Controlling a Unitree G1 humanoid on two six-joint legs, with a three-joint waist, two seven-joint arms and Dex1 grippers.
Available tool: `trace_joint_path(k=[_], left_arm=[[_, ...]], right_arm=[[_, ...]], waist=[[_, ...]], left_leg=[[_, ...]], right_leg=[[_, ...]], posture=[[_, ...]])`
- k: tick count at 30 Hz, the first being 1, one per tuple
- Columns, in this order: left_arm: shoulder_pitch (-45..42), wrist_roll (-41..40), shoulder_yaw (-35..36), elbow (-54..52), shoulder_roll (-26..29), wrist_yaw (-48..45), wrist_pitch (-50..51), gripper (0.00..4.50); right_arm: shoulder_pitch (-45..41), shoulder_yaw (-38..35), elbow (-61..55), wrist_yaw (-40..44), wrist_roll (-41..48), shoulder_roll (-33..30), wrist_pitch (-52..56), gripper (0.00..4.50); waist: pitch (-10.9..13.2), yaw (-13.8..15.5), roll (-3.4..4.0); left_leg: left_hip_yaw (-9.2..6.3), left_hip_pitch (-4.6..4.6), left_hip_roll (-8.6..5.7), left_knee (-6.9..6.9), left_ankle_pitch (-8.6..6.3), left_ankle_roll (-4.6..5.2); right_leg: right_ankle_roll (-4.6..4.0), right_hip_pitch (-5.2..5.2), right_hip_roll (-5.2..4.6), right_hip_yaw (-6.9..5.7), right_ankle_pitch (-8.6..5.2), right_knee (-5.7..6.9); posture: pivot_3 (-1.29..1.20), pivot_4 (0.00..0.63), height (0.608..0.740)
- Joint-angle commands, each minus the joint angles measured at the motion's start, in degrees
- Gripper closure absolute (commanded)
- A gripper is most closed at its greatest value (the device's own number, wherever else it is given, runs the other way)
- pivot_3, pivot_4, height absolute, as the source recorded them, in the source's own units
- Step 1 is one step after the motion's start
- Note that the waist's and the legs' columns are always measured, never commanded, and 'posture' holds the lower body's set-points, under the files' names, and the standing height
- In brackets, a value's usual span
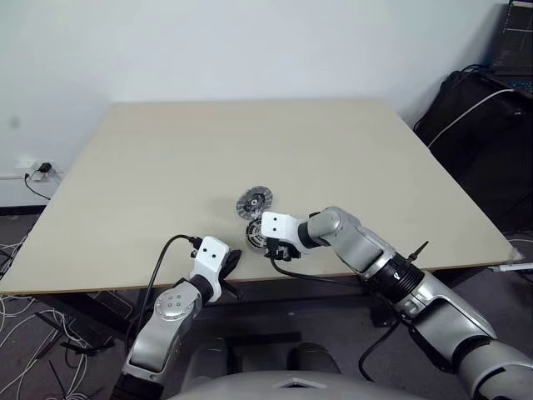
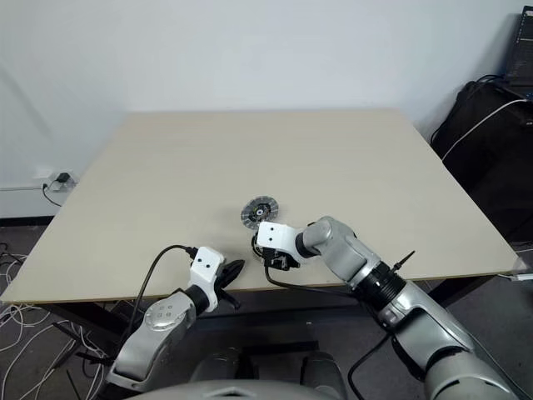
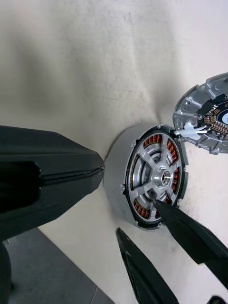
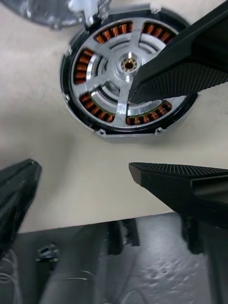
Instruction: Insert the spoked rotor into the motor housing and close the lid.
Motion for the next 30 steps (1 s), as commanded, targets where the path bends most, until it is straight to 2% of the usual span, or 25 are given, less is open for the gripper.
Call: trace_joint_path(k=[1, 8, 12, 15, 16, 25, 30], left_arm=[[-0.22, 0.32, 0.06, -1.12, -0.42, 0.49, -1.35, 4.5], [0.05, 0.32, 0.13, -1.47, -0.46, 1.03, -1.39, 4.5], [0.05, 0.31, -0.03, -1.68, -0.4, 1.16, -1.31, 4.5], [0.1, -0.02, 0.03, -1.92, -0.58, 1.2, -1.35, 4.5], [0.14, -0.07, 0.06, -1.98, -0.62, 1.25, -1.32, 4.5], [0.57, 0.06, 0.06, -2.5, -0.85, 1.43, -1.0, 4.5], [0.94, 0.07, 0.07, -2.52, -0.99, 1.49, -1.07, 4.5]], right_arm=[[-1.47, 0.08, 0.82, 1.25, -1.91, 0.79, -2.05, 2.4], [-1.13, -0.12, 2.7, 2.52, -4.19, 1.39, -3.48, 2.4], [-0.78, -0.28, 3.56, 2.18, -5.48, 1.51, -4.39, 3.34], [-0.26, -1.03, 4.22, 1.3, -5.98, 2.34, -4.54, 4.36], [-0.06, -1.31, 4.4, 1.0, -6.08, 2.61, -4.58, 4.47], [2.11, -5.05, 3.97, -2.05, -5.14, 4.1, -2.85, 4.47], [6.45, -12.52, -4.3, -7.94, -2.96, 6.84, 10.11, 4.47]], waist=[[0.0, -0.03, 0.0], [0.0, -0.04, 0.0], [-0.01, -0.01, 0.01], [-0.02, -0.03, -0.02], [-0.03, -0.04, -0.03], [-0.06, -0.11, -0.06], [-0.05, 0.11, -0.08]], left_leg=[[0.0, 0.0, 0.0, 0.0, 0.0, 0.0], [0.0, 0.0, 0.01, 0.07, 0.0, 0.0], [-0.01, 0.01, 0.01, 0.08, 0.0, 0.0], [0.0, 0.01, 0.0, 0.08, 0.0, 0.0], [0.0, 0.01, 0.01, 0.08, 0.0, 0.0], [-0.02, 0.09, 0.06, 0.21, 0.02, -0.04], [0.01, 0.08, 0.04, 0.28, 0.02, -0.05]], right_leg=[[0.0, 0.0, 0.0, 0.0, 0.0, 0.0], [0.0, 0.01, 0.01, -0.01, 0.01, 0.08], [0.0, 0.01, 0.01, -0.01, 0.0, 0.1], [0.0, 0.01, 0.01, 0.0, 0.0, 0.1], [-0.01, 0.02, 0.02, -0.01, 0.01, 0.1], [0.0, 0.04, 0.02, 0.0, 0.0, 0.37], [-0.01, -0.08, -0.05, 0.06, 0.0, 0.63]], posture=[[0.0, 0.0, 0.74], [0.0, 0.0, 0.74], [0.0, 0.0, 0.74], [0.0, 0.0, 0.74], [0.0, 0.0, 0.74], [0.0, 0.0, 0.74], [0.0, 0.0, 0.74]])
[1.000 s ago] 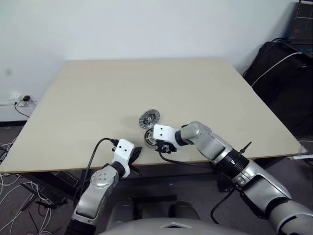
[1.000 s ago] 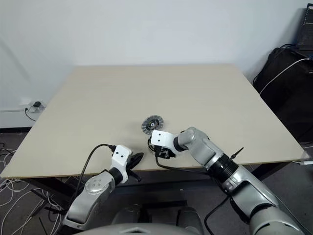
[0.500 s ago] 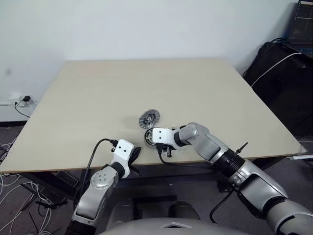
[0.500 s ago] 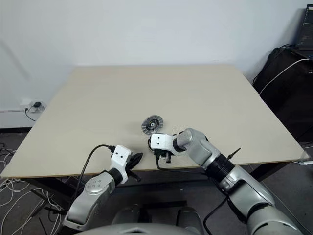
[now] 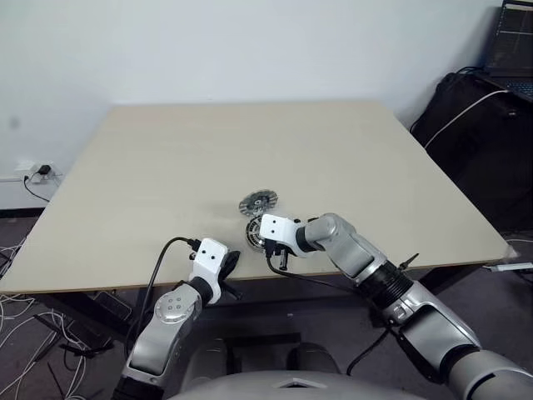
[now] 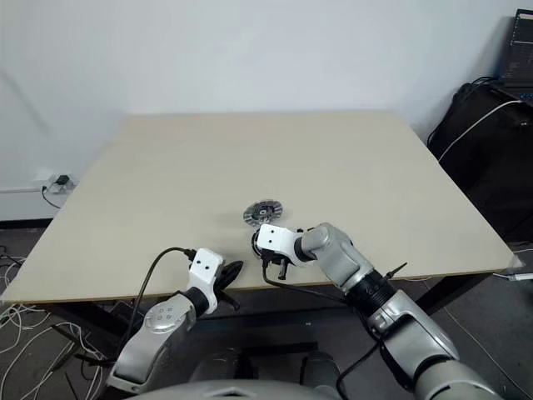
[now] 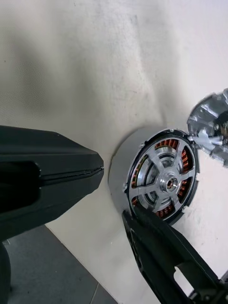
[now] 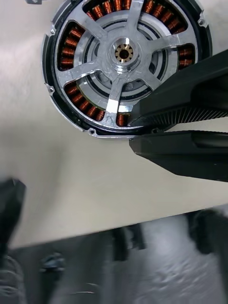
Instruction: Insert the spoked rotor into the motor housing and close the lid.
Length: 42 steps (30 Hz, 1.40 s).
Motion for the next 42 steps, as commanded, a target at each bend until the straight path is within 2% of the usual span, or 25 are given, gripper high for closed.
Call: trace_joint_path(k=[1, 8, 16, 22, 32, 35, 42], left_arm=[[0.1, 0.05, 0.12, -2.4, -0.24, 0.28, -1.01, 4.5], [0.48, -0.08, -0.23, -1.97, -0.68, 0.0, -1.29, 4.5], [-0.17, -0.16, -0.58, -1.45, -0.54, -0.65, -1.1, 4.5], [-0.07, -0.29, -0.63, -1.13, -0.86, -0.72, -1.13, 4.5], [0.57, -0.2, -0.3, -1.3, -1.24, -0.22, -1.3, 4.5], [0.63, -0.23, -0.28, -1.44, -1.24, -0.15, -1.24, 4.5], [0.4, -0.28, -0.21, -1.48, -1.15, -0.26, -1.08, 4.5]], right_arm=[[2.32, -7.21, -8.38, -5.39, 1.88, 2.1, 10.56, 4.47], [8.57, -15.36, -21.28, -16.61, 4.15, 9.97, 30.29, 4.47], [8.03, -22.3, -23.93, -25.49, 7.77, 19.54, 40.95, 4.47], [5.44, -24.36, -17.99, -30.17, 9.7, 24.17, 41.55, 4.47], [2.32, -24.86, -5.98, -35.38, 11.63, 28.27, 35.69, 4.47], [1.72, -24.82, -6.08, -35.72, 12.67, 28.85, 35.18, 3.6], [0.05, -22.61, -11.0, -32.23, 16.32, 25.59, 36.61, 3.6]], waist=[[0.01, 0.21, -0.01], [0.02, 0.04, 0.01], [0.05, -0.11, 0.05], [0.06, -0.3, 0.06], [-0.02, -1.64, -0.05], [0.01, -1.67, -0.01], [0.08, -1.5, 0.1]], left_leg=[[0.0, -0.05, 0.0, 0.01, 0.0, 0.0], [0.04, -0.2, 0.0, 0.02, 0.01, -0.02], [0.05, -0.21, 0.03, -0.07, 0.0, -0.03], [0.09, -0.21, 0.01, -0.09, 0.01, -0.03], [0.09, -0.11, 0.03, -0.21, 0.01, -0.04], [0.09, -0.06, 0.09, -0.22, 0.01, -0.05], [0.09, -0.08, 0.28, -0.36, 0.08, -0.17]], right_leg=[[-0.02, -0.06, -0.02, -0.01, -0.01, 0.05], [-0.08, -0.27, -0.01, 0.08, -0.04, 0.11], [-0.07, -0.33, 0.0, 0.07, -0.05, 0.12], [-0.08, -0.34, -0.01, 0.09, -0.05, 0.08], [-0.12, -0.31, 0.0, 0.09, -0.02, 0.12], [-0.22, -0.33, -0.08, -0.1, 0.15, 0.11], [-0.38, -0.43, -0.06, -0.34, 0.16, 0.06]], posture=[[0.0, 0.0, 0.74], [0.0, 0.0, 0.74], [0.0, 0.0, 0.74], [0.0, 0.0, 0.74], [0.0, 0.0, 0.74], [0.0, 0.0, 0.74], [0.0, 0.0, 0.74]])
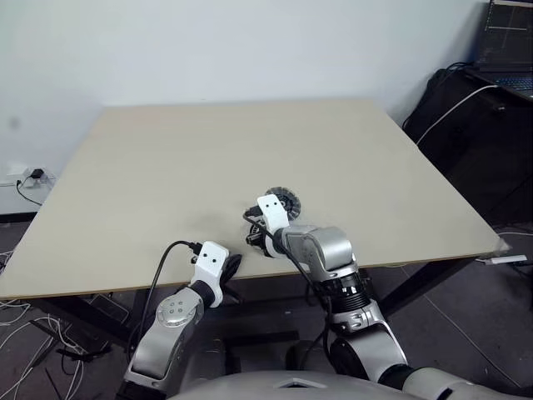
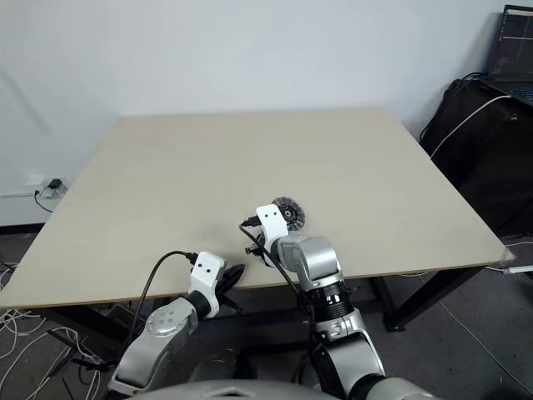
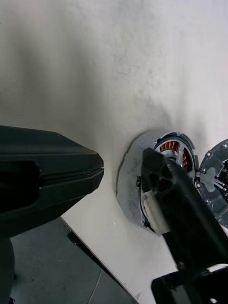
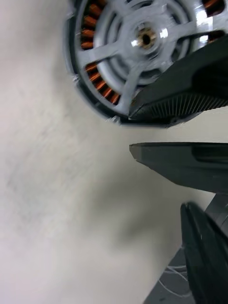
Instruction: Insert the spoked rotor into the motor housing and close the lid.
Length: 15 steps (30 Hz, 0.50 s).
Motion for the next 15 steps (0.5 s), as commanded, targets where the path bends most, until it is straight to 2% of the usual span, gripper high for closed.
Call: trace_joint_path(k=[1, 3, 7, 9, 12, 15], left_arm=[[-0.86, -0.18, 0.07, -1.52, -0.14, -0.18, -0.99, 4.5], [-1.07, -0.18, 0.05, -1.43, -0.12, -0.3, -0.96, 4.5], [-1.3, -0.22, 0.03, -1.18, -0.17, -0.4, -1.01, 4.5], [-1.35, -0.25, 0.07, -1.12, -0.19, -0.4, -1.02, 4.5], [-1.27, -0.3, 0.12, -1.18, -0.23, -0.35, -1.0, 4.5], [-1.28, -0.32, 0.11, -1.16, -0.26, -0.31, -0.95, 4.5]], right_arm=[[-2.49, 2.56, -5.48, 3.17, 2.52, -2.9, -0.17, 3.6], [-2.86, 7.51, -8.17, 7.68, 2.94, -8.09, -3.42, 3.6], [-3.68, 22.54, -10.44, 20.53, -2.71, -25.02, -21.0, 3.6], [-4.6, 27.03, -10.12, 25.18, -4.71, -30.71, -25.59, 3.6], [-6.29, 31.68, -10.08, 33.08, -7.27, -37.71, -32.25, 3.6], [-7.64, 34.18, -9.01, 37.39, -9.99, -40.77, -37.31, 3.6]], waist=[[0.0, 0.01, 0.0], [0.0, 0.02, 0.0], [0.01, 0.04, -0.03], [0.02, 0.05, -0.07], [0.05, 0.09, -0.1], [0.05, 0.1, -0.11]], left_leg=[[0.0, 0.0, 0.01, 0.0, 0.01, -0.02], [0.0, -0.02, 0.01, 0.01, 0.02, -0.02], [0.02, -0.08, -0.04, 0.0, 0.0, 0.02], [0.03, -0.09, -0.08, -0.01, -0.03, 0.08], [0.03, -0.1, -0.06, -0.02, -0.04, 0.09], [0.01, -0.09, -0.02, -0.01, -0.03, 0.08]], right_leg=[[-0.03, 0.0, 0.03, 0.0, -0.03, -0.02], [-0.05, 0.01, 0.03, 0.01, -0.05, -0.09], [0.02, 0.13, 0.02, 0.01, -0.06, -0.48], [0.06, 0.17, 0.02, 0.02, -0.04, -0.66], [0.09, 0.16, 0.07, 0.02, -0.05, -0.7], [0.1, 0.16, 0.13, 0.01, -0.06, -0.69]], posture=[[0.0, 0.0, 0.74], [0.0, 0.0, 0.74], [0.0, 0.0, 0.74], [0.0, 0.0, 0.74], [0.0, 0.0, 0.74], [0.0, 0.0, 0.74]])
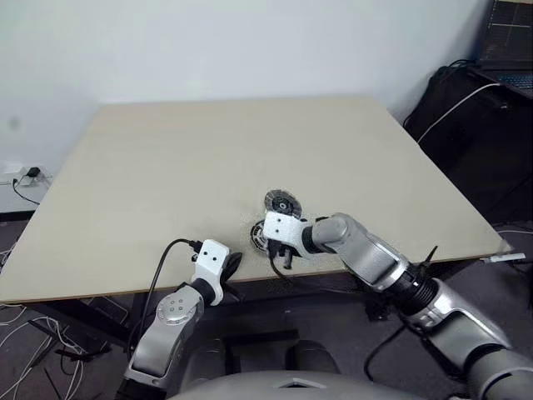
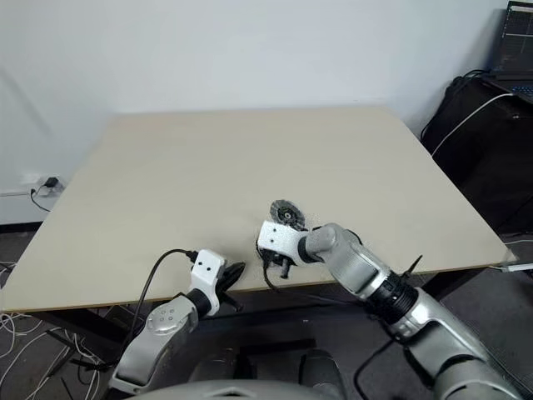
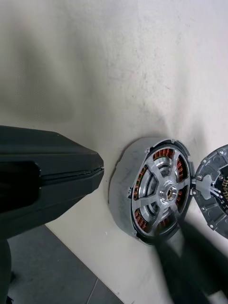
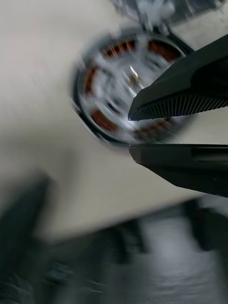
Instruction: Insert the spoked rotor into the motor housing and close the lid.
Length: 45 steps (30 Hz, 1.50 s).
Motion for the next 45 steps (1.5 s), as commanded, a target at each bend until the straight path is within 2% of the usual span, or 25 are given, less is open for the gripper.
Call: trace_joint_path(k=[1, 10, 21, 37, 45], left_arm=[[-0.67, -0.2, 0.02, -1.15, -0.24, -0.14, -0.94, 4.5], [-0.83, -0.16, 0.15, -1.01, -0.44, 0.1, -1.05, 4.5], [-0.93, -0.17, 0.43, -0.77, -0.55, 0.3, -1.34, 4.5], [-0.91, -0.09, 0.41, -0.99, -0.43, 0.21, -1.21, 4.5], [-1.02, -0.03, 0.31, -1.22, -0.28, 0.14, -1.05, 4.5]], right_arm=[[-2.96, 1.79, 0.12, 5.34, -3.51, -1.78, -6.83, 3.6], [-3.8, 2.53, 5.03, 9.85, -9.32, -0.54, -13.36, 3.6], [-4.74, 0.04, 11.76, 10.0, -13.37, 2.8, -16.25, 3.6], [-4.11, -5.49, 11.96, 13.52, -9.68, 4.28, -17.66, 3.6], [-4.36, -4.39, 15.92, 13.86, -11.72, 4.9, -18.01, 3.6]], waist=[[0.0, 0.05, -0.01], [0.01, 1.37, -0.03], [-0.01, 1.28, -0.06], [-0.01, 1.4, -0.05], [-0.01, 1.4, -0.05]], left_leg=[[-0.02, 0.0, 0.02, 0.03, 0.0, 0.0], [-0.01, 0.03, 0.01, 0.13, 0.0, -0.01], [0.03, 0.1, 0.06, 0.19, 0.02, -0.03], [0.16, 0.12, 0.16, 0.29, 0.03, -0.06], [0.19, 0.08, 0.14, 0.27, 0.01, -0.03]], right_leg=[[0.01, 0.01, 0.03, 0.0, 0.0, 0.0], [0.1, 0.06, -0.01, 0.01, 0.07, 0.01], [0.1, 0.07, 0.01, 0.0, 0.19, 0.12], [0.1, -0.04, -0.13, -0.22, 0.56, 0.05], [0.07, -0.06, -0.1, -0.19, 0.52, -0.04]], posture=[[0.0, 0.0, 0.74], [0.0, 0.0, 0.74], [0.0, 0.0, 0.74], [0.0, 0.0, 0.74], [0.0, 0.0, 0.74]])
